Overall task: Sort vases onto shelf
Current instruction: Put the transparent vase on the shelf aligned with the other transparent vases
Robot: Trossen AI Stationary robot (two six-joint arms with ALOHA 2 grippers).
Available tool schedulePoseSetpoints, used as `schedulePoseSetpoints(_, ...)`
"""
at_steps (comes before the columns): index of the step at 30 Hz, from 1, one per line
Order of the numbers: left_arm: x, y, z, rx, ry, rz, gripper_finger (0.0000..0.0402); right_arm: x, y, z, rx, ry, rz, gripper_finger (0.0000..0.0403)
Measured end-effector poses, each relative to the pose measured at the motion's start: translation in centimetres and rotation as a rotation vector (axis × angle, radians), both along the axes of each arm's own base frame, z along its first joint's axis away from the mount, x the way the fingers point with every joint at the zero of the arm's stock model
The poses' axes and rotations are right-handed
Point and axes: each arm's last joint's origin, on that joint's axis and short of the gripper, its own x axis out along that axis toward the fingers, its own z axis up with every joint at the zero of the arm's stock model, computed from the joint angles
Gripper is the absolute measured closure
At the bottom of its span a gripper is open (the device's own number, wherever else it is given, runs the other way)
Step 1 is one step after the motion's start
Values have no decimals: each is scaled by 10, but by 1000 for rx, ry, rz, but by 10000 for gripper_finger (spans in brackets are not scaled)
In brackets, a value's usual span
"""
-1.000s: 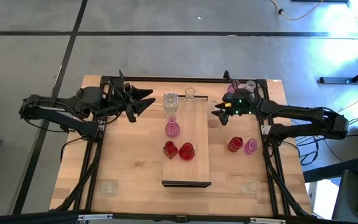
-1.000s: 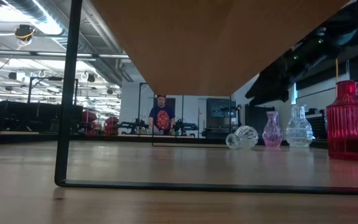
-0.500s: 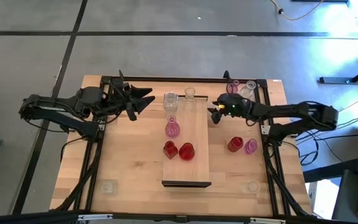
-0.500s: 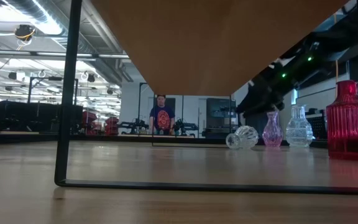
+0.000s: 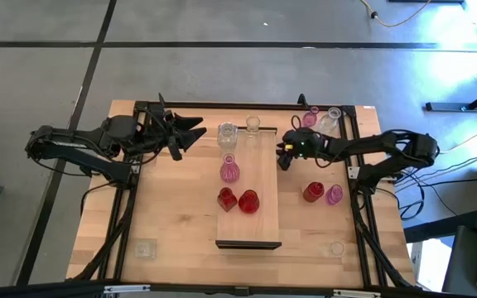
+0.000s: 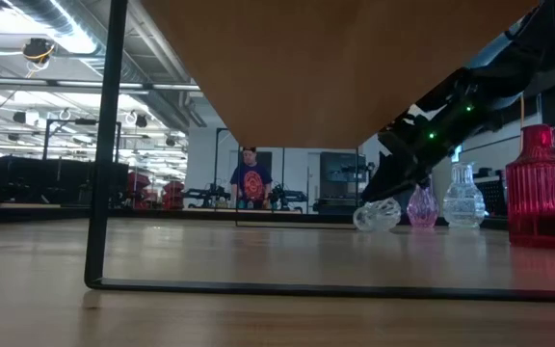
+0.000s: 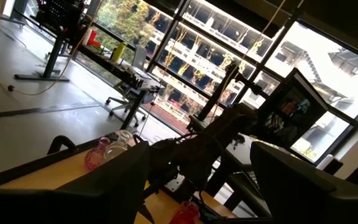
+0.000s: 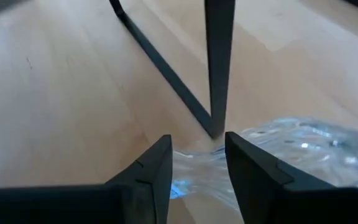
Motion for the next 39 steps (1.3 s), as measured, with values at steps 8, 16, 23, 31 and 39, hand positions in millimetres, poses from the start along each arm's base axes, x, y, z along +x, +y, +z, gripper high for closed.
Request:
schedulePoseSetpoints(8, 0, 0, 0, 0, 0, 0, 127, -14, 5, 3, 29, 102, -21, 265)
schedulePoseSetpoints(16, 0, 0, 0, 3, 3, -1, 127, -30, 12, 25, 58, 59, -42, 265)
schedulePoseSetpoints(23, 0, 0, 0, 7, 5, -1, 127, -47, 20, 51, 37, 3, 18, 265)
schedulePoseSetpoints(31, 4, 0, -5, 10, 42, 0, 127, -61, 25, 49, 253, 30, -208, 261)
schedulePoseSetpoints(39, 20, -2, -16, 8, 98, -8, 127, -57, 23, 38, 423, 36, -402, 217)
